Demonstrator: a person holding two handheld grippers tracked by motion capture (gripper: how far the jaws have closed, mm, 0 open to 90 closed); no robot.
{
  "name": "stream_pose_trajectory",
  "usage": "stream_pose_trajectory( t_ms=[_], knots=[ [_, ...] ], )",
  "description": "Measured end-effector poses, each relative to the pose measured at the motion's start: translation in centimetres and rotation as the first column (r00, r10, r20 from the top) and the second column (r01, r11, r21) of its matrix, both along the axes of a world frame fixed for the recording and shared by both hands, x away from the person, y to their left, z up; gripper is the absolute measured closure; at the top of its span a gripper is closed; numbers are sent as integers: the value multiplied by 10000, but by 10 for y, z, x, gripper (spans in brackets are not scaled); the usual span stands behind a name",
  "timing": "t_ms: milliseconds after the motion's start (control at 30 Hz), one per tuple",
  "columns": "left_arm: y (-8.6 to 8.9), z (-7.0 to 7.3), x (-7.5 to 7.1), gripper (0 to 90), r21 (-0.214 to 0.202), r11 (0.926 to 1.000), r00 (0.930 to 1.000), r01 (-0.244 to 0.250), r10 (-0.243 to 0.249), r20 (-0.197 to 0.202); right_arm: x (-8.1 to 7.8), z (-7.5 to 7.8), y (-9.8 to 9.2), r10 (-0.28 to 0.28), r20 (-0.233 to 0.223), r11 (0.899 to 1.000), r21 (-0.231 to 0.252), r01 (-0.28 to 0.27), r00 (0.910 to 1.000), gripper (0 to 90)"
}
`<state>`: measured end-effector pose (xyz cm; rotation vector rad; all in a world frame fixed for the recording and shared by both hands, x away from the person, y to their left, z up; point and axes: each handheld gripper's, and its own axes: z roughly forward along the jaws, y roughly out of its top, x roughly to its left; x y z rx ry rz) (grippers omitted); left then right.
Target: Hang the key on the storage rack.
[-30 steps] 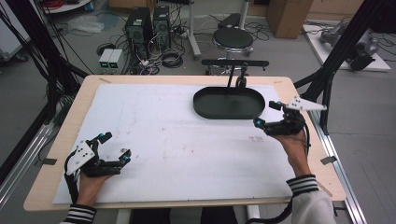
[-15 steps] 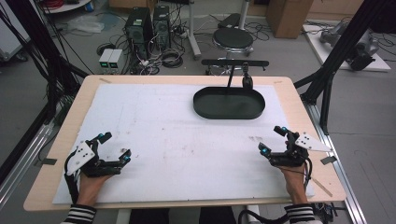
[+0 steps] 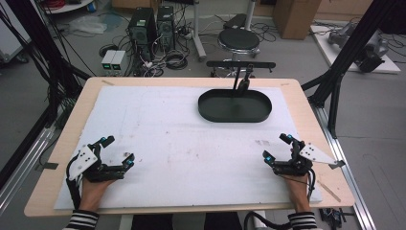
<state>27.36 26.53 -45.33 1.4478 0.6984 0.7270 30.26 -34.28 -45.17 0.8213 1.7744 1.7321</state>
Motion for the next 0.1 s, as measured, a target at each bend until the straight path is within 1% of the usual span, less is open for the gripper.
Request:
stream_pose_trajectory(
  t_ms=[33, 67, 100],
  knots=[
    [0, 0, 0, 17, -12, 10000, 10000, 12, -12, 15, -1, 0, 1, -7, -12, 10000, -7, 6, 10000, 4],
    [0, 0, 0, 17, -27, 10000, 10000, -1, 1, 32, 0, 0, 1, -39, 82, 9999, -102, 39, 10000, 4],
    [0, 0, -1, 17, -39, 10000, 10000, -25, 25, 59, -1, 0, 2, -85, 48, 9999, -135, 86, 10000, 4]
  ],
)
